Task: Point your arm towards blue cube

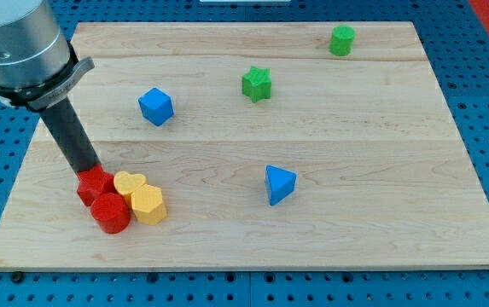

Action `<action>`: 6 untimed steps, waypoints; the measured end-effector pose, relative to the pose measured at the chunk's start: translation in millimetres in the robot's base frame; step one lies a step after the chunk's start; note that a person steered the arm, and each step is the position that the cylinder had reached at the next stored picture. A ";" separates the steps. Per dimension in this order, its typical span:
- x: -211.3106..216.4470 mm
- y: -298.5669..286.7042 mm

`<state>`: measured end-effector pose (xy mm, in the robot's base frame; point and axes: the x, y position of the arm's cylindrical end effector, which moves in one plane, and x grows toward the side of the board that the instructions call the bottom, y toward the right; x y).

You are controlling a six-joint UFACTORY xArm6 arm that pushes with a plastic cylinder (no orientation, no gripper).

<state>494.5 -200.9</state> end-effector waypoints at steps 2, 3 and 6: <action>-51.7 0.7; -72.8 0.8; -94.0 9.3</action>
